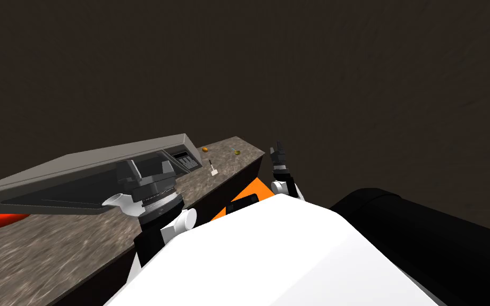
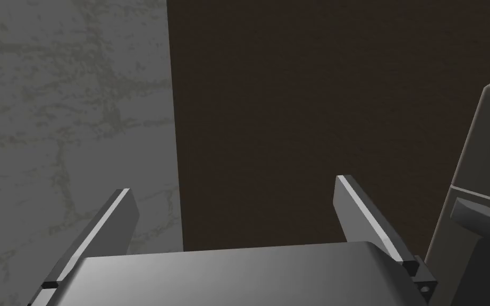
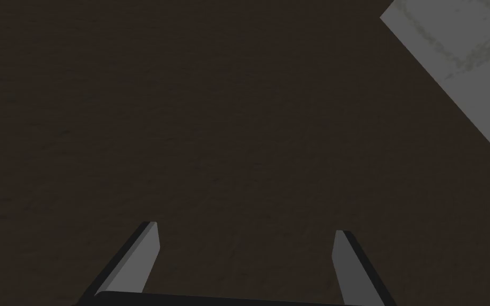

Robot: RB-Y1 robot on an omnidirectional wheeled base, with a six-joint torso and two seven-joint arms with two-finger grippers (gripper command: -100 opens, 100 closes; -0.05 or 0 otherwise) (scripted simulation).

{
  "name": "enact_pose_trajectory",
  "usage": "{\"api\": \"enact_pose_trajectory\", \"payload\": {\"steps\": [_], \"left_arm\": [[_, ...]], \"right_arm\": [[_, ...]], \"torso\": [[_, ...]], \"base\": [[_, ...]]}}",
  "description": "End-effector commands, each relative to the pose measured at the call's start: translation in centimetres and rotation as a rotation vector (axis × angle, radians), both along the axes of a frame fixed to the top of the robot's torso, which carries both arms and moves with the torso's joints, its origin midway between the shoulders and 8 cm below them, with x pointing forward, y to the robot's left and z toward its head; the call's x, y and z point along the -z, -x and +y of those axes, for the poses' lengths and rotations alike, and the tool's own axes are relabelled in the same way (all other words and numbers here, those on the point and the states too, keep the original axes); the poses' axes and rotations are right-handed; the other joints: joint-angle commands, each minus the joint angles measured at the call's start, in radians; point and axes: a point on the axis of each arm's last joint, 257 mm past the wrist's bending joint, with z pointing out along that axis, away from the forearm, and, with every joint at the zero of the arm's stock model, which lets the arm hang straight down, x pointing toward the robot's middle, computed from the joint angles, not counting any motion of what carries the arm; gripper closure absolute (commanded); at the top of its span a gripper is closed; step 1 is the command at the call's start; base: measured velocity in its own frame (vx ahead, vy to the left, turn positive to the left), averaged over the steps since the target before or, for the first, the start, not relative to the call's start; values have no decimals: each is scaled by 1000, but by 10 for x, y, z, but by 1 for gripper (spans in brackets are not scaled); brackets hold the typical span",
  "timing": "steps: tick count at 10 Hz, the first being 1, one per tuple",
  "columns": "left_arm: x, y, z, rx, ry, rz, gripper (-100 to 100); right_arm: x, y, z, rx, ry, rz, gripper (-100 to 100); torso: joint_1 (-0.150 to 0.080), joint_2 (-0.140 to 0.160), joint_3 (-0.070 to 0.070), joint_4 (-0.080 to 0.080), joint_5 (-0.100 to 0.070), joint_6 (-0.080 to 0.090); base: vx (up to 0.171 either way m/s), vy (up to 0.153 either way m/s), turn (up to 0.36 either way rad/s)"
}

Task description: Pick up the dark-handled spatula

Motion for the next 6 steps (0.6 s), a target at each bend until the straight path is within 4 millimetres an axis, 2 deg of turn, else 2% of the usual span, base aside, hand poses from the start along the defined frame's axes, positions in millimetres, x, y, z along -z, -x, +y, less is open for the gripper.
{"api": "enact_pose_trajectory", "payload": {"steps": [1,3,6], "left_arm": [[5,0,-4,13,-26,20,-100],[18,-1,-9,31,-62,68,-100],[54,1,-15,59,-108,182,-100]], "right_arm": [[0,0,0,0,0,0,0],[0,0,0,0,0,0,0],[0,0,0,0,0,0,0]], "torso": [[0,0,0,0,0,0],[0,7,4,1,0,0],[4,12,7,3,1,0]], "base": [[-54,-5,29],[-139,17,34],[-170,49,-4]]}}
